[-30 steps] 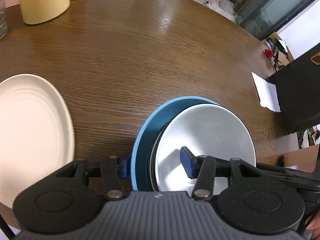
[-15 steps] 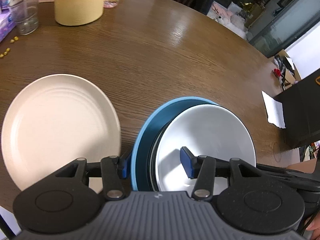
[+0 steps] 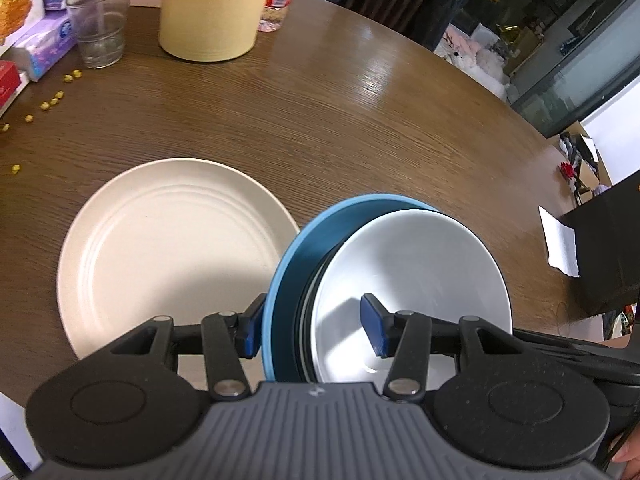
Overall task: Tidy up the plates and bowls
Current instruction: 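Carry the blue bowl stack with both grippers over the cream plates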
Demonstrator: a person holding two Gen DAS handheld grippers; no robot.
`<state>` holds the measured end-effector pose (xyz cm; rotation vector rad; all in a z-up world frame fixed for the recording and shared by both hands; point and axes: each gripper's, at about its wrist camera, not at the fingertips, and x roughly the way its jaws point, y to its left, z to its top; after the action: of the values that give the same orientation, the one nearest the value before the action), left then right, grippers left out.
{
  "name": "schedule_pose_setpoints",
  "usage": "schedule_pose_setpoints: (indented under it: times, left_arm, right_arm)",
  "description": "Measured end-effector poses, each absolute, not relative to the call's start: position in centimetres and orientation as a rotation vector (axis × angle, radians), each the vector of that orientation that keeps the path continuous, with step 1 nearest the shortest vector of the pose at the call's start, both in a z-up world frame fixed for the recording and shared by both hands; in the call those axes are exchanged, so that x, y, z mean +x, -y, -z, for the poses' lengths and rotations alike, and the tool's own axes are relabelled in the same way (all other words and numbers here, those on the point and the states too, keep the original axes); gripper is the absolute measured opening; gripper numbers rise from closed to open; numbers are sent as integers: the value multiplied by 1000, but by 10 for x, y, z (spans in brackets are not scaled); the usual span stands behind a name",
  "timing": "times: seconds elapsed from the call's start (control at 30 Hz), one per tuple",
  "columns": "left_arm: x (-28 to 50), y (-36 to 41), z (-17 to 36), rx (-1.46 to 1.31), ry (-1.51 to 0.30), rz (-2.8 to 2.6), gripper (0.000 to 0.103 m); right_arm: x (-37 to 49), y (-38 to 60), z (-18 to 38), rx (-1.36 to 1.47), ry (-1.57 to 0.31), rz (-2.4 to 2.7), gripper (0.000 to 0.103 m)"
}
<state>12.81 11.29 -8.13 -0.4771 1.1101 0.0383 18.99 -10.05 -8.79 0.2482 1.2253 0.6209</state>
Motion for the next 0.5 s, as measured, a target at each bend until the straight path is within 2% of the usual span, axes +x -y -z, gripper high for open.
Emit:
schedule_pose_setpoints:
  times: [0.5]
  left_arm:
    - [113,-154,80,-494,-1093,-80,49]
  right_arm:
    - [185,56,87,230,-1225,-661,38]
